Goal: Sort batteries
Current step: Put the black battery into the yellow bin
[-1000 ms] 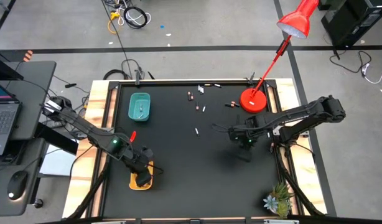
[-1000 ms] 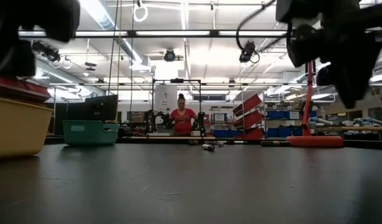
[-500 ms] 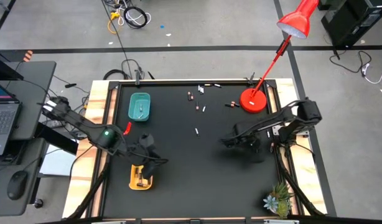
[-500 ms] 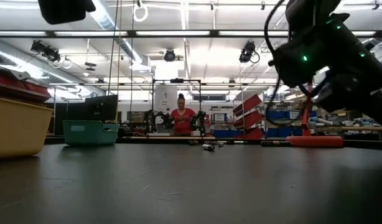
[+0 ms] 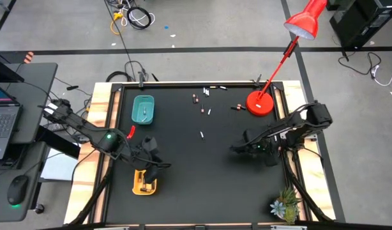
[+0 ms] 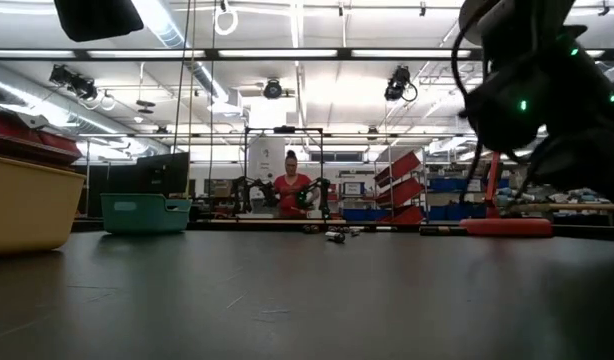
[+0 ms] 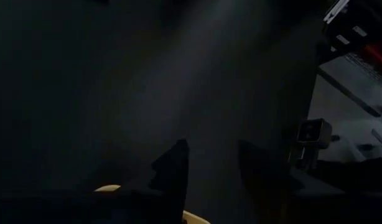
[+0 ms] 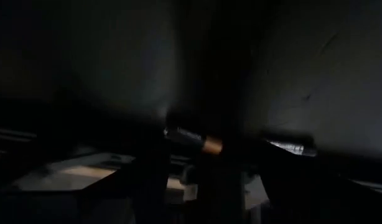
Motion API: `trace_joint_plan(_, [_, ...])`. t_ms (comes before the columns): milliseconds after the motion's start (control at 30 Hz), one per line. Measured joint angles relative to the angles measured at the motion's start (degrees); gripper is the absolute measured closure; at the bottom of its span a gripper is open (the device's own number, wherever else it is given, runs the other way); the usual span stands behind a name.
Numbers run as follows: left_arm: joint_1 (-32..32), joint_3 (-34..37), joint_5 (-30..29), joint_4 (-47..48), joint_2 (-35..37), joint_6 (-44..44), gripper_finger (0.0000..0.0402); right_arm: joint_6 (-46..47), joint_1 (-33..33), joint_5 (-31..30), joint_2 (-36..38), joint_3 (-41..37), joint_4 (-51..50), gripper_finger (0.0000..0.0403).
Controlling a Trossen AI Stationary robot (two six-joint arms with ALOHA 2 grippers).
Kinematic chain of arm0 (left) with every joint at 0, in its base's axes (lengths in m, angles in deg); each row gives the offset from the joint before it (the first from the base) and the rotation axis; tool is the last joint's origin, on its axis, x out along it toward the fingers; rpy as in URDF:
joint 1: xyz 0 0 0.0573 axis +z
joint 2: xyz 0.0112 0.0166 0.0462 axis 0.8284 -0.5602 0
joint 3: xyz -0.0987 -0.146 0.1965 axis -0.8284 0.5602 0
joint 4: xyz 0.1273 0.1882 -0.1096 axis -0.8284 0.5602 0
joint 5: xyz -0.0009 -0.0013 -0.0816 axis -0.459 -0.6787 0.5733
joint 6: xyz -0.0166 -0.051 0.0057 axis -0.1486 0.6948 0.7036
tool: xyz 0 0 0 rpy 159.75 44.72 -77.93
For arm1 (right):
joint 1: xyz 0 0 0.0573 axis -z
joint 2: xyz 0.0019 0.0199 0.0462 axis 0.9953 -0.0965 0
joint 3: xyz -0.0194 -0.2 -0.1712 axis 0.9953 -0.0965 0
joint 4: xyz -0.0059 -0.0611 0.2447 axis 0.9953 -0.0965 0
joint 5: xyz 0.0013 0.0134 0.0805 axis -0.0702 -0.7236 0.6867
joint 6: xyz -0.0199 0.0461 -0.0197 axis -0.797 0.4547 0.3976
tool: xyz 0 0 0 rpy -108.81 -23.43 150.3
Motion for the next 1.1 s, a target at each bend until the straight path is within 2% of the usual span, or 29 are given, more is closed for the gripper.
trace_joint_plan(167, [-0.02, 0.0, -0.04, -0.14, 0.03, 0.04, 0.0255, 9.48, -3.33, 4.63, 7.57, -0.05, -0.77, 0.0153])
trace_joint_plan(300, [-0.02, 0.0, -0.89, -0.13, 0.03, -0.15, 0.0255, 17.18, -6.66, 2.71, 12.85, -1.74, -0.98, 0.016])
trace_joint_plan(433, [0.0, 0.0, -2.33, -0.15, 0.03, -1.75, 0.0255, 17.34, -10.54, -1.06, 14.99, -2.68, -0.33, 0.016])
trace_joint_plan(567, [0.11, 0.0, -2.56, -0.18, 0.03, -2.67, 0.0255, 17.3, -12.47, -5.77, 14.82, -4.18, -0.77, 0.016])
trace_joint_plan(733, [0.11, 0.0, -2.6, -0.31, 0.05, -2.71, 0.0255, 16.73, -12.69, -6.11, 11.73, -4.37, -0.68, 0.0155])
trace_joint_plan(1100, [-0.05, 0.0, -1.81, -0.73, 0.05, -2.63, 0.0255, 11.18, -16.49, 0.91, 1.74, -4.32, 2.91, 0.0153])
